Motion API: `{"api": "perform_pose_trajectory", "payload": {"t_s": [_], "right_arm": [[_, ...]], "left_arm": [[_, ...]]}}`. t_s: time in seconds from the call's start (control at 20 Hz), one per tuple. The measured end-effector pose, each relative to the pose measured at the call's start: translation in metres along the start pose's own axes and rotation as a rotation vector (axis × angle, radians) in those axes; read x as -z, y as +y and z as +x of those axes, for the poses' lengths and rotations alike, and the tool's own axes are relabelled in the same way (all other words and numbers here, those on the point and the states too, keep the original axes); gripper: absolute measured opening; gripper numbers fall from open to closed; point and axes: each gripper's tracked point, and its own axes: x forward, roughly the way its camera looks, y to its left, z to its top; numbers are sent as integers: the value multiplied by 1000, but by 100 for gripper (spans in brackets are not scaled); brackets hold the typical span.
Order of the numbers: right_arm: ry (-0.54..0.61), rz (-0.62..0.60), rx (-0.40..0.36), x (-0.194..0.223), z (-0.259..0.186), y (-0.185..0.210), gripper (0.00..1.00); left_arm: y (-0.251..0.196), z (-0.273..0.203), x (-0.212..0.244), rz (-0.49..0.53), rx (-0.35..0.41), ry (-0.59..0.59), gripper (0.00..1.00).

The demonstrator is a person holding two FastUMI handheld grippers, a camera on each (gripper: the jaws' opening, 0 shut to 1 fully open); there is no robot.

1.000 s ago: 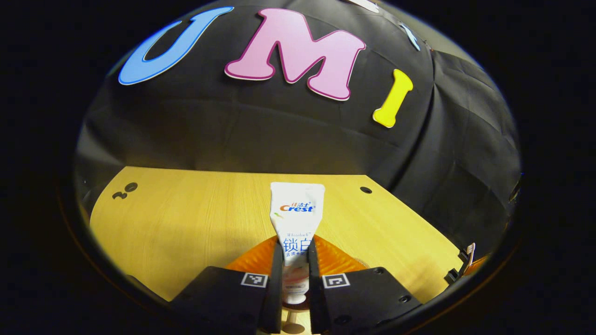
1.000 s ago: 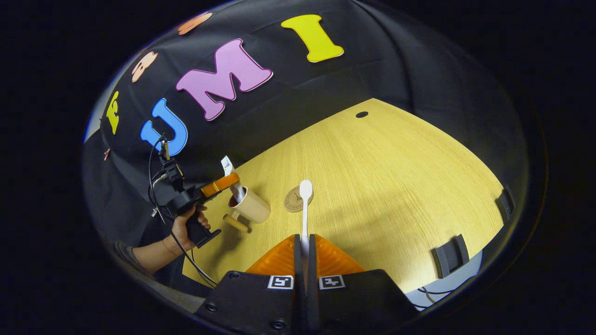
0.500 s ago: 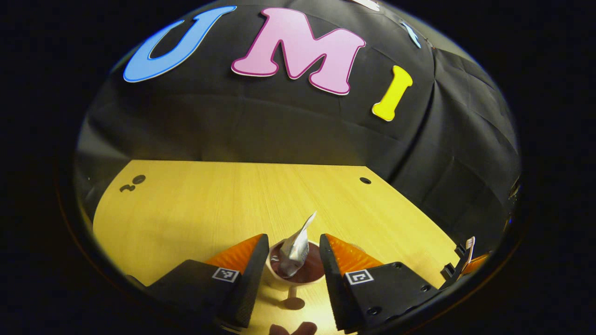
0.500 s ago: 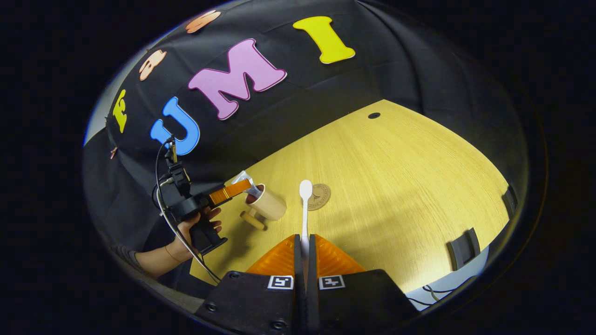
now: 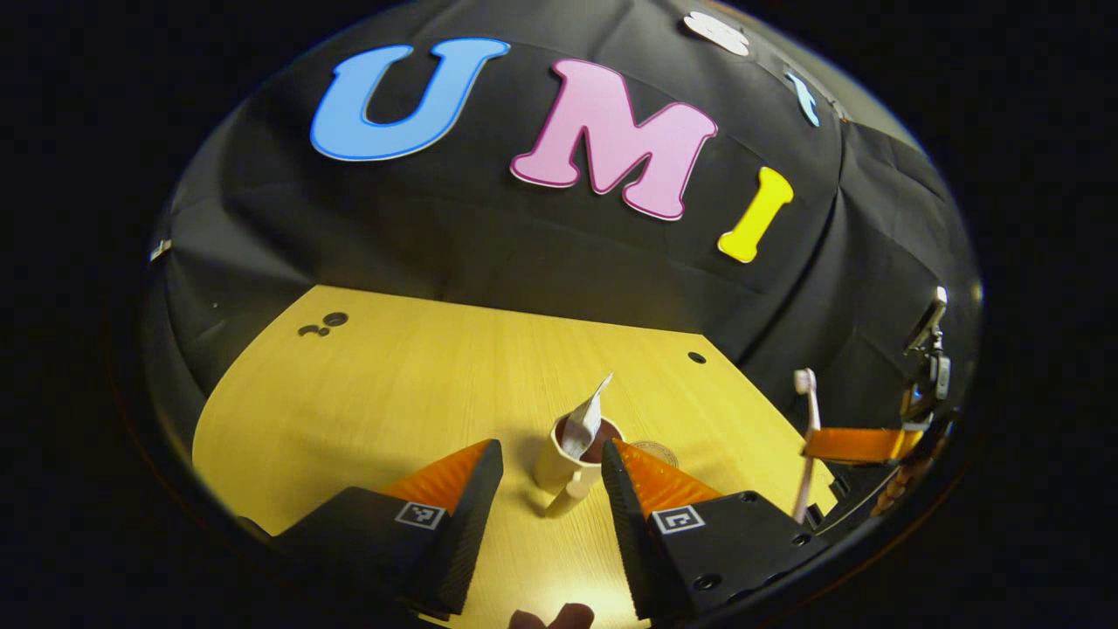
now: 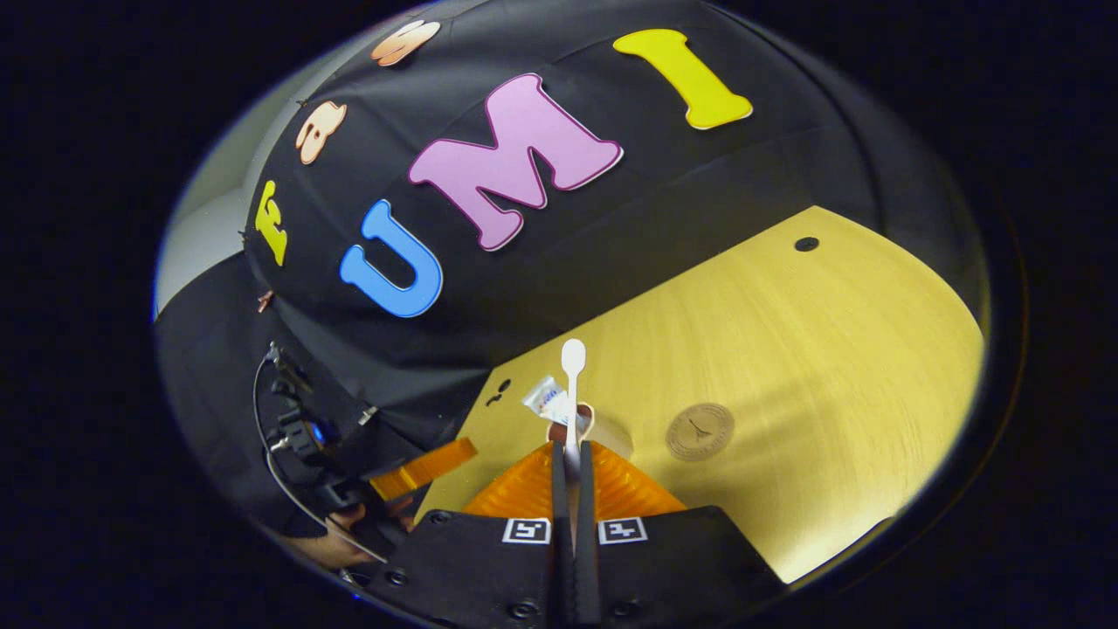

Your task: Put the toothbrush and toothpaste on the desktop into the cup, then pick up the cup and place it on the coaster on the desktop.

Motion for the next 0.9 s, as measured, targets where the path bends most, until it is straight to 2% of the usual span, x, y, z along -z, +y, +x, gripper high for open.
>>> {"api": "perform_pose_trajectory", "payload": {"t_s": [0.3, 0.45, 0.6, 0.9], "right_arm": [[-83, 17, -133, -43, 69, 34, 5], [-100, 30, -142, -46, 99, 26, 5], [-120, 17, -150, -46, 129, 14, 5], [-208, -60, -164, -40, 167, 3, 5]], "left_arm": [[10, -60, 14, -46, -67, 22, 71], [15, -81, 18, -66, -107, 28, 71], [5, -98, 28, -109, -87, 43, 71], [0, -126, 53, -89, -79, 60, 71]]}}
